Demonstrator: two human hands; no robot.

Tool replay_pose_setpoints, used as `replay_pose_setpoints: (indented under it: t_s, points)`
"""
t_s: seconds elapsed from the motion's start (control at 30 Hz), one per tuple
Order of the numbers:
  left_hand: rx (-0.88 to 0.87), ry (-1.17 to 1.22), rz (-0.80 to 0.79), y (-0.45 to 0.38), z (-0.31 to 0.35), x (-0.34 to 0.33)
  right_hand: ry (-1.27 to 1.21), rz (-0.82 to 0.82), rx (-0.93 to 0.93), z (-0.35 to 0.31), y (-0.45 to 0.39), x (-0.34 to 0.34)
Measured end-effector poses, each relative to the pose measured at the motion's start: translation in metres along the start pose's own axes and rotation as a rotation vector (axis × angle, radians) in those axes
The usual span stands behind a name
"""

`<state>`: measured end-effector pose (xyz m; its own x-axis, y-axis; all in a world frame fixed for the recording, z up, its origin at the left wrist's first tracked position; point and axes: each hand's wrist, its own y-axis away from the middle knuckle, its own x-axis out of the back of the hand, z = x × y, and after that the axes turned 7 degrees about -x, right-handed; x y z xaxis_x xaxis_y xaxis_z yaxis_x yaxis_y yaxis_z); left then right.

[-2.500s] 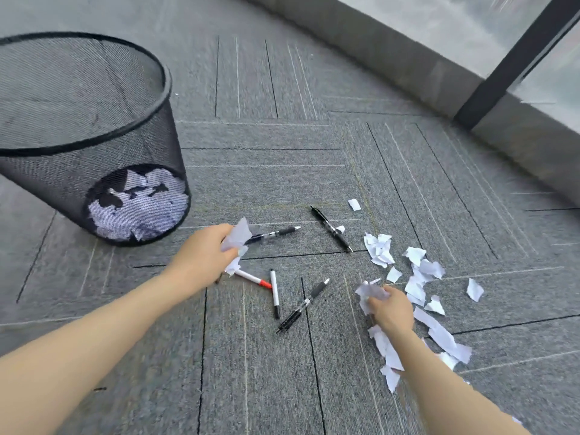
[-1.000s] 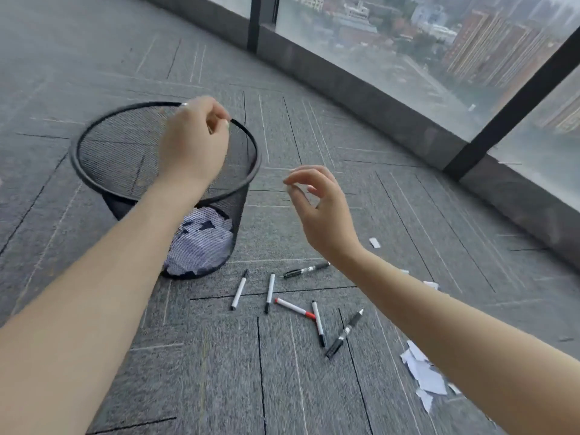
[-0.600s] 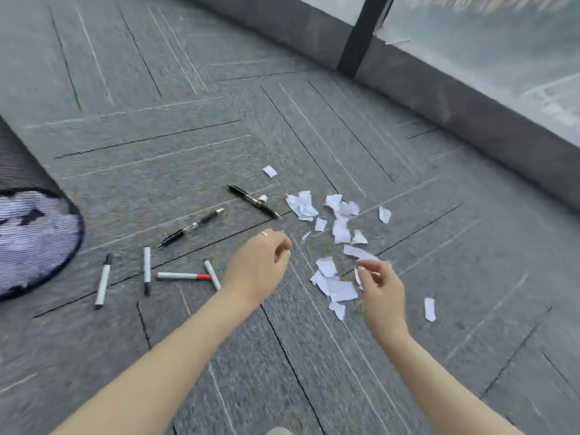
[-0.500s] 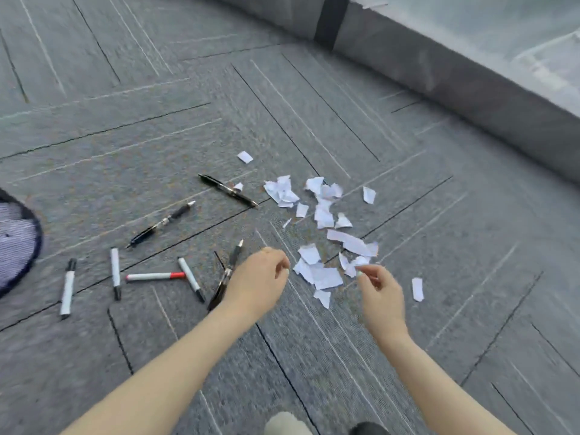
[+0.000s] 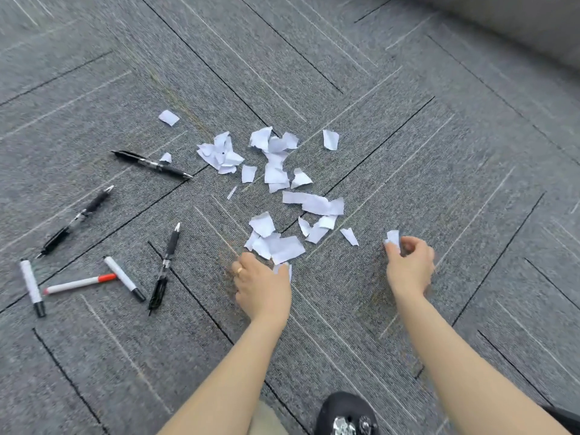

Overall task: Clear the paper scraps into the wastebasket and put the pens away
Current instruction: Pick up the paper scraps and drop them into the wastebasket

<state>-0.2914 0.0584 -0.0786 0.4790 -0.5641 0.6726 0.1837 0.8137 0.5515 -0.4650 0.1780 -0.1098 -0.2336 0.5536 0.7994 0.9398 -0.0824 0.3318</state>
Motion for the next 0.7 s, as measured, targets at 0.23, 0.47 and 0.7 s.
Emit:
replay_pose_setpoints:
  t_s: [0.23, 0.47, 0.7]
  points:
    - [0.052, -0.098, 0.134, 0.007, 0.003, -0.029, -0.060, -0.072, 0.049, -0.002, -0.010, 0.002]
    - [-0.059, -0.199, 0.129, 0.014, -0.003, -0.028, -0.029, -0.139, 0.087, -0.006, -0.014, 0.011]
    - [-0.170, 0.025, -0.047, -0.001, 0.000, -0.003, 0.108, -0.330, 0.148, -0.023, -0.023, 0.025]
